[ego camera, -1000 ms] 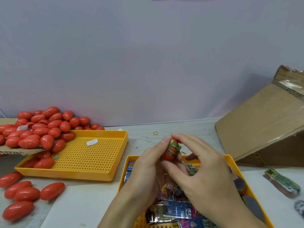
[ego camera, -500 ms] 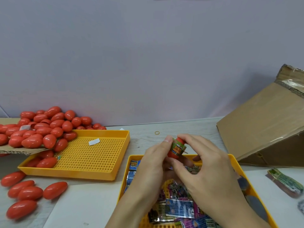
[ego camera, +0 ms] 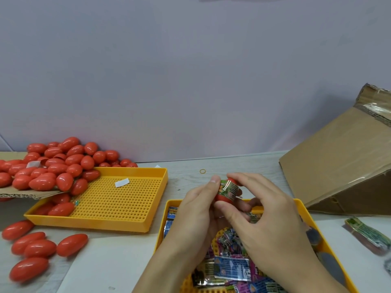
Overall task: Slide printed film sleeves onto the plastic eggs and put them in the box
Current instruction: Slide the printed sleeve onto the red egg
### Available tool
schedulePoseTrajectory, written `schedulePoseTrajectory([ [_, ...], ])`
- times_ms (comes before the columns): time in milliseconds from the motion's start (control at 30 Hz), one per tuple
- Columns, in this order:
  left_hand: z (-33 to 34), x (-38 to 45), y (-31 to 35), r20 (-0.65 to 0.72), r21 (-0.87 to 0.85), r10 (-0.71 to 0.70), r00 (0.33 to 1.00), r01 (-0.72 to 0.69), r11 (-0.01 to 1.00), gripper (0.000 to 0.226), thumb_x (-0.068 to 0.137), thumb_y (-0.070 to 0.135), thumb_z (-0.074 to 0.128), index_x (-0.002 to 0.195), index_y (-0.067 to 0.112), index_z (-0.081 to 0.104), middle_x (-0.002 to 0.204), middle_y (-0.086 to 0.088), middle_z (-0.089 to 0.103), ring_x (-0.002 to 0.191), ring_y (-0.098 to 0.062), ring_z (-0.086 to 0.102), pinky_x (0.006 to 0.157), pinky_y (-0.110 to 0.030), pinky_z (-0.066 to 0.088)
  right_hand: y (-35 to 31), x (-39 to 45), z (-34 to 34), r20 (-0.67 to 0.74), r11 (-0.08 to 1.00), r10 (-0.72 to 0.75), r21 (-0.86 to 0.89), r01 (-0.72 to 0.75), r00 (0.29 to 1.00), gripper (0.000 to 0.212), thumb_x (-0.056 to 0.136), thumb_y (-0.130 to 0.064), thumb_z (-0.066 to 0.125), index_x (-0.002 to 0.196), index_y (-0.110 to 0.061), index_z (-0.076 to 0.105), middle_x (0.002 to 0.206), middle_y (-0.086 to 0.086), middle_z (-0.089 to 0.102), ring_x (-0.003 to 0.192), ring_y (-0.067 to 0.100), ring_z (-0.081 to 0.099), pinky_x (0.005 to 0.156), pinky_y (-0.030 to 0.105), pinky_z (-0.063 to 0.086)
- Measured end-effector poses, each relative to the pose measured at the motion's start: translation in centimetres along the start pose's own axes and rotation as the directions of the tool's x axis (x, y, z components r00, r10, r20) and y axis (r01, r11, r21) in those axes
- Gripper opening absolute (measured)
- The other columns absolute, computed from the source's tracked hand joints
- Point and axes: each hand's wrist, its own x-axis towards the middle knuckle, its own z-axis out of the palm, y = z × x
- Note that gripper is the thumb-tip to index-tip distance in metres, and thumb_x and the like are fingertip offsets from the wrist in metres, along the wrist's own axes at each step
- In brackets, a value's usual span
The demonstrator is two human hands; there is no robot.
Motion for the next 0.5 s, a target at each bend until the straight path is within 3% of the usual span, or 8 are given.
schedulePoseTrajectory([
  [167,0.09,-0.02,0.06,0.014,0.051,-0.011,1.0,0.01,0.999,0.039,0.083,0.041,0.06,0.09,0.006,0.075,0.071,-0.016,0.066,0.064,-0.022,0.067,0.06,-0.029,0.056,0.37,-0.01,-0.03,0.03,1.0,0.011,-0.025,-0.011,0.999,0.044,0.079,-0.04,0.071,0.123,-0.035,0.064,0.11,-0.028,0.06,0.108,-0.004,0.056,0.086,0.011,0.045],
  [267,0.09,0.05,0.0,0.006,0.062,-0.024,1.0,0.024,0.998,0.042,0.085,0.039,0.059,0.096,0.001,0.07,0.071,-0.015,0.065,0.064,-0.022,0.065,0.062,-0.03,0.057,0.45,-0.02,-0.01,0.045,0.998,0.016,-0.057,-0.014,0.999,0.046,0.081,-0.035,0.072,0.125,-0.036,0.063,0.111,-0.03,0.058,0.109,-0.005,0.054,0.084,0.005,0.042],
  [500,0.15,-0.02,-0.03,0.004,0.08,-0.03,1.0,0.029,0.996,0.038,0.082,0.04,0.06,0.089,0.005,0.072,0.072,-0.018,0.068,0.062,-0.023,0.066,0.063,-0.032,0.056,0.59,-0.11,0.05,0.044,0.993,0.03,-0.117,-0.025,0.999,0.046,0.082,-0.033,0.072,0.127,-0.035,0.062,0.113,-0.032,0.055,0.104,-0.008,0.051,0.08,0.001,0.038],
])
